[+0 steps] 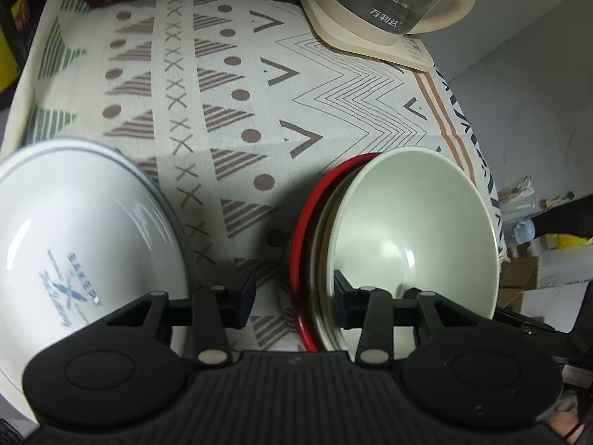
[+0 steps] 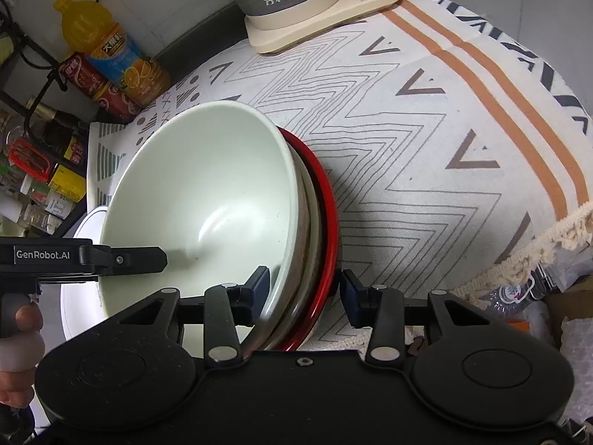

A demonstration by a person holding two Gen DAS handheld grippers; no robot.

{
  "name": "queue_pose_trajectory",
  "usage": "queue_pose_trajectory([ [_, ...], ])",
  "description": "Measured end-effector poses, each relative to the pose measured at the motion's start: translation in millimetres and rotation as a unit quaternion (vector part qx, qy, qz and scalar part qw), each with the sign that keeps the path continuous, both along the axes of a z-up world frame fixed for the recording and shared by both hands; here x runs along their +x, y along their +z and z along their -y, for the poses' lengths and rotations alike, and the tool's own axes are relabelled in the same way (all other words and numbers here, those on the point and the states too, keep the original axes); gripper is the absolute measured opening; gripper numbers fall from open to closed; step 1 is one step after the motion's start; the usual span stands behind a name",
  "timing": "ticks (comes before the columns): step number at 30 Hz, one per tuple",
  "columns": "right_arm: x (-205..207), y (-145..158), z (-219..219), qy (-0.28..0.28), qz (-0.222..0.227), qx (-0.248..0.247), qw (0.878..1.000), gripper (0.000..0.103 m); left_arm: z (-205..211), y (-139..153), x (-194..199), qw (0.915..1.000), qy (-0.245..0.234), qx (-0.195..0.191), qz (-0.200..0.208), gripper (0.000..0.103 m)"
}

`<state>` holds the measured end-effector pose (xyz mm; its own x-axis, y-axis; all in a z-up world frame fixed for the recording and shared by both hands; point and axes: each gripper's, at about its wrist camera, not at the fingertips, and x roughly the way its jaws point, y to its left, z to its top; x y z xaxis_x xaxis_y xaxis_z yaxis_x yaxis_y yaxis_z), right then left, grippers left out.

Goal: Organize plates and bowls
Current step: 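Grip the red bowl stack rim and lift it over the plates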

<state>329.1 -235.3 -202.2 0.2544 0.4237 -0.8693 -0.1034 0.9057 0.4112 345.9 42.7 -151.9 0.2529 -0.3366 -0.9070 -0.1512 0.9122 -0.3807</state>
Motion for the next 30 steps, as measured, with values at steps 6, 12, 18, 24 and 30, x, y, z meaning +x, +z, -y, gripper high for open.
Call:
queue_pose_trajectory([
  [6, 11, -2, 3, 0.016, 0.001, 0.003, 1.0, 0.036, 4, -4, -4, 0.9998, 0.015, -0.01, -0.006, 0.029],
  [12, 20, 0, 6, 0.024, 0.002, 0.006, 1.0, 0.032, 3, -2, -10, 0.9993, 0.035, -0.013, -0.002, 0.029],
  [18, 27, 11, 1, 0.036, 0.022, 0.008, 0.999, 0.032, 0, 7, -13, 0.9987, 0.048, -0.006, 0.016, 0.029],
  [24, 35, 17, -3, 0.042, 0.029, 0.019, 0.999, 0.032, -6, 19, -8, 0.998, 0.059, 0.0, 0.025, 0.029],
  [30, 43, 30, -14, 0.045, 0.037, 0.034, 0.998, 0.032, -19, 39, -3, 0.9961, 0.076, 0.005, 0.045, 0.029],
])
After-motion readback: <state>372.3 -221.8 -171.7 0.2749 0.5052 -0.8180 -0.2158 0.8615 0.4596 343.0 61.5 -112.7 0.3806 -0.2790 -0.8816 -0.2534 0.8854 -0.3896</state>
